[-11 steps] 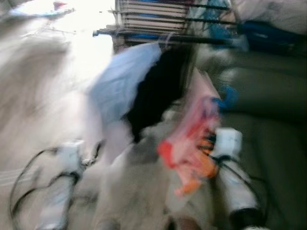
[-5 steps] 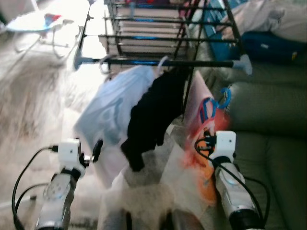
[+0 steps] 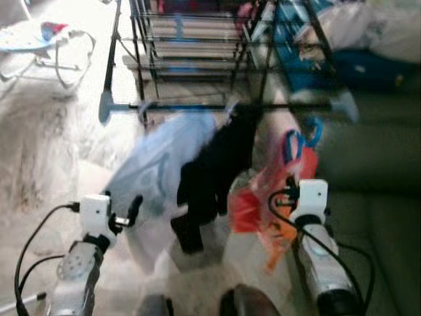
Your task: Hang hanger
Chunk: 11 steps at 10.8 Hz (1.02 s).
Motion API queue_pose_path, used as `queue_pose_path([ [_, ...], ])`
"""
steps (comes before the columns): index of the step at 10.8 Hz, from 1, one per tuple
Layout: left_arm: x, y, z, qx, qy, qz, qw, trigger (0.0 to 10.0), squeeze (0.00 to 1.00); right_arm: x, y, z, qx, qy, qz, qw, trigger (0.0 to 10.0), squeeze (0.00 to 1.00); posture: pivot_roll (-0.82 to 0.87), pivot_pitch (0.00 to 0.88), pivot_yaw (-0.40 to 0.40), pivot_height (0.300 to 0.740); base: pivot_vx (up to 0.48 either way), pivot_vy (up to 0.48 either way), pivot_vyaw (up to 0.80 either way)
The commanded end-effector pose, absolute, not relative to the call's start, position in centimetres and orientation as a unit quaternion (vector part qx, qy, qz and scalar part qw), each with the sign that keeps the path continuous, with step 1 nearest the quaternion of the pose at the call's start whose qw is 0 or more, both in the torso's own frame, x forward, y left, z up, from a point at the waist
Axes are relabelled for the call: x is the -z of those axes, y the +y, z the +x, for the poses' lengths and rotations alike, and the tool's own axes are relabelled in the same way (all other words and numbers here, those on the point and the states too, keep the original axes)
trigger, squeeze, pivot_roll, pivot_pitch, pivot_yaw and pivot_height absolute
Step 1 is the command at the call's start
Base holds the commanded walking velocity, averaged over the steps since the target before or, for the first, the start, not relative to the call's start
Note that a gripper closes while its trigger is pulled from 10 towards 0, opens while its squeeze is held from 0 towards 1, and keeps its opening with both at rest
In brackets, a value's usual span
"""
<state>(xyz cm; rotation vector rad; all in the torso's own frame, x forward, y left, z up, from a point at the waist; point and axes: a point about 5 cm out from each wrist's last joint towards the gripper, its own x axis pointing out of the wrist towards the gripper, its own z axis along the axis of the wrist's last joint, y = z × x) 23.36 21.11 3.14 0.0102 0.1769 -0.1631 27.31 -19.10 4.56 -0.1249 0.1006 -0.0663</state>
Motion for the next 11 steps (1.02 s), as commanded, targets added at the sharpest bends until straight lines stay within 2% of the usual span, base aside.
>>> queue_pose_path([
  [1,-3.0,20.3,23.3,0.098,0.091,0.002,0.991,10.0,0.0,-5.1,-19.8,27.3,0.04,0.036,-0.076,0.996,10.0,0.0,0.02,0.138,-0.04,0.74,0.0,0.0,0.0],
  [5,-2.9,20.0,22.9,0.104,0.095,0.004,0.99,10.0,0.0,-7.7,-21.2,30.8,0.018,0.026,-0.102,0.994,10.0,0.0,0.03,0.147,-0.042,0.74,0.0,0.0,0.0],
  [8,-2.8,20.0,22.8,0.102,0.098,0.005,0.99,10.0,0.0,-7.6,-23.0,32.3,0.048,0.123,-0.041,0.99,10.0,0.0,0.03,0.148,-0.05,0.74,0.0,0.0,0.0],
  [11,-2.5,19.7,22.6,0.108,0.104,0.008,0.989,10.0,0.0,-5.2,-23.4,31.7,0.022,0.231,-0.029,0.972,10.0,0.0,0.03,0.151,-0.055,0.74,0.0,0.0,0.0],
])
